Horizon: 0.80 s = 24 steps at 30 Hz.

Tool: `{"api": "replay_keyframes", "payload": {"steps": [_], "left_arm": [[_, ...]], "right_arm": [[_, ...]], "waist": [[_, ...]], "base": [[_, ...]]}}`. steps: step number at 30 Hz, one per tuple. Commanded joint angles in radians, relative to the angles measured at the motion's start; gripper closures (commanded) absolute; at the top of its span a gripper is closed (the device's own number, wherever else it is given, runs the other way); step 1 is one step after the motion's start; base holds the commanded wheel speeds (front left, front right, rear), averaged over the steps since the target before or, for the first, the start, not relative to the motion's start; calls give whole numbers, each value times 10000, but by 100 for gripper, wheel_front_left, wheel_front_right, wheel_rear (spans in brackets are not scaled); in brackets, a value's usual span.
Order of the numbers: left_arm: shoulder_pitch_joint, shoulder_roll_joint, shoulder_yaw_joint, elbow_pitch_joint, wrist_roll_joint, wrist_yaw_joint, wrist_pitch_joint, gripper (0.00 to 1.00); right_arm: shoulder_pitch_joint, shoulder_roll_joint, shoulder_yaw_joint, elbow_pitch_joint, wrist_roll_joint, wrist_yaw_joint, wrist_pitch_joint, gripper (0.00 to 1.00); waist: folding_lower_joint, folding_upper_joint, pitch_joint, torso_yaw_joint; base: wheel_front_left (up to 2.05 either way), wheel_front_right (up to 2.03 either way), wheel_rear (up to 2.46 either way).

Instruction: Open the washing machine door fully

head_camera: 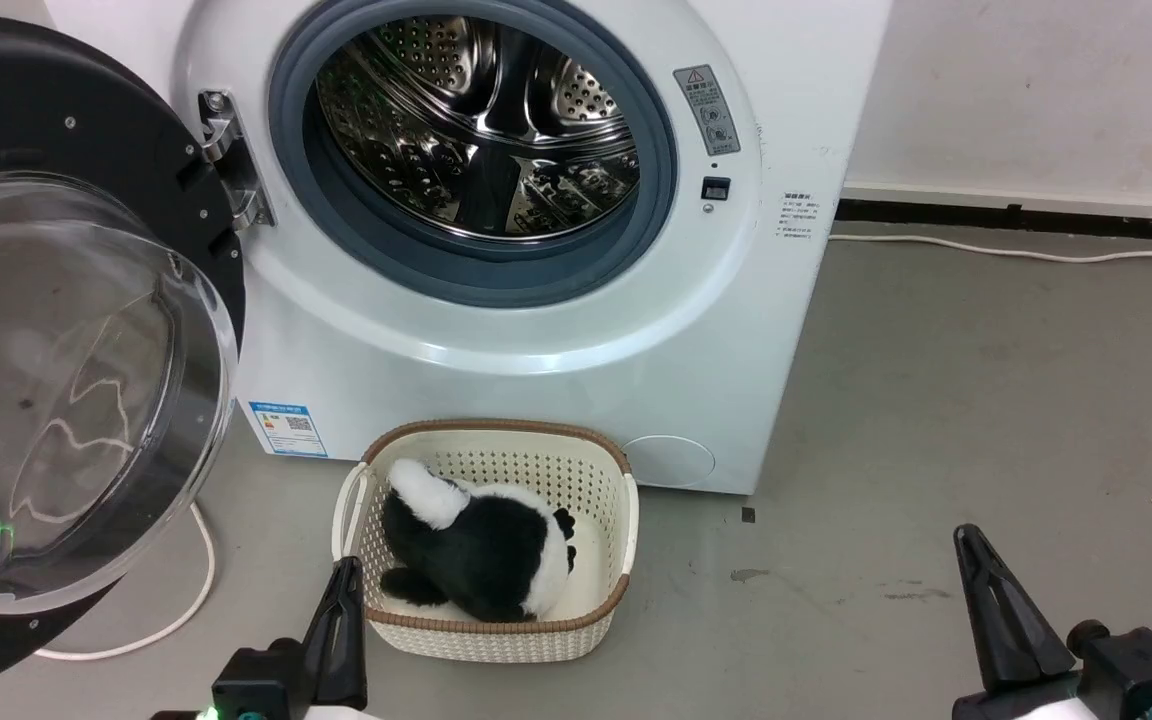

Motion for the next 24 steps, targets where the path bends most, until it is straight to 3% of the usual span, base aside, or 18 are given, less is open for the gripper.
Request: {"api": "replay_keyframes", "payload": {"steps": [1, 24], "left_arm": [[-27, -43, 57, -32, 92, -68, 62, 100], [-133, -241, 439, -201, 515, -372, 496, 100]], "right_arm": [[-42, 2, 17, 2, -6, 0, 49, 100], [-214, 11, 94, 4, -39, 2, 501, 100]], "waist": [[0, 0, 2, -11], [0, 0, 20, -157]], "base": [[0, 0, 0], [0, 0, 0]]}}
